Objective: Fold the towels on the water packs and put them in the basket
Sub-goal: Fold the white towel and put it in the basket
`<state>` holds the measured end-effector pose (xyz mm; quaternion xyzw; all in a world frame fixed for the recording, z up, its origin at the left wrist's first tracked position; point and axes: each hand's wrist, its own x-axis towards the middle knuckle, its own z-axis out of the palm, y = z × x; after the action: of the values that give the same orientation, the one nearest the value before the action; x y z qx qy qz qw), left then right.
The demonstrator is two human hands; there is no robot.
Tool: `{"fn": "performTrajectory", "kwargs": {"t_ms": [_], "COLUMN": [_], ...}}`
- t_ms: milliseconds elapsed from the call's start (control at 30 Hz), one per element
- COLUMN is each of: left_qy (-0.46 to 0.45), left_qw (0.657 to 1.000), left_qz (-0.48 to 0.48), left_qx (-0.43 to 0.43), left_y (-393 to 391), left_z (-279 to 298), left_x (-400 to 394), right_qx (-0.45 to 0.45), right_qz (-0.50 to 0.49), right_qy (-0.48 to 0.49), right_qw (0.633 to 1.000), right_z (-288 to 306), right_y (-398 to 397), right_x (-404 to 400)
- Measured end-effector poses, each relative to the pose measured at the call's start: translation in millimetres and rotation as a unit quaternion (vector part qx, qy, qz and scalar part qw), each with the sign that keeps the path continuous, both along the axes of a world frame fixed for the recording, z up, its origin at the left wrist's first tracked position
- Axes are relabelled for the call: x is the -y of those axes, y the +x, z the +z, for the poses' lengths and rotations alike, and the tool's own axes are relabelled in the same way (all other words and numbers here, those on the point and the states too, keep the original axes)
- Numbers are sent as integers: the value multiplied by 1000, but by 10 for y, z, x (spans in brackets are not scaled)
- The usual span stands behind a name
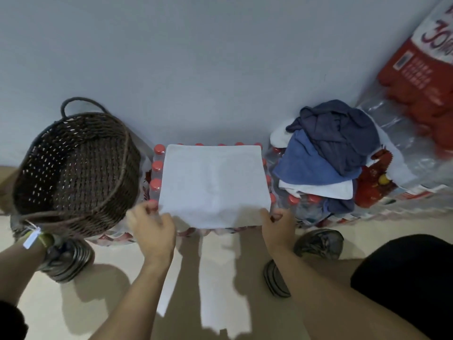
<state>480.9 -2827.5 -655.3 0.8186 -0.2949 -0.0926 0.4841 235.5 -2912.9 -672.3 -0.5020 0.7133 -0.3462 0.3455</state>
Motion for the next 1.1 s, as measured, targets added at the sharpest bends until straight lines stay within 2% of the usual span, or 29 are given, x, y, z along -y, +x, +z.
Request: {"fn": "performTrajectory", "kwargs": {"t_ms": [67,167,300,433,533,667,833,1033,1100], "left_qy": [28,42,60,59,115,138,170,166,169], "left_qw": [994,969,950,921,904,905,895,857,858], "left_qz": [34,32,37,38,11,-12,-98,-184,-197], "left_qx": [-103,-241,-304,-383,-412,-402,-400,-452,-442], "left_y": [-37,16,166,247,229,224,393,575,606], "left_z": [-108,-183,-216,-262,-322,-386,-226,160,289], "left_x": [-154,-163,-103,-73,-63,-120,-202,-202,-180], "right_qx": [39,119,164,222,301,307,343,296,279], "right_qz": [39,39,31,-2,-35,-53,-4,-29,-31], "right_qy": [28,137,221,228,228,216,251,246,238], "right_qw": [998,983,961,948,925,925,905,922,930], "right_z": [-42,-86,-207,-235,-214,-176,-129,-89,-33], "right_y": [-70,-106,-61,-18,-30,-91,-167,-334,-321], "right_x": [-15,36,77,48,24,11,-44,-75,-70]}}
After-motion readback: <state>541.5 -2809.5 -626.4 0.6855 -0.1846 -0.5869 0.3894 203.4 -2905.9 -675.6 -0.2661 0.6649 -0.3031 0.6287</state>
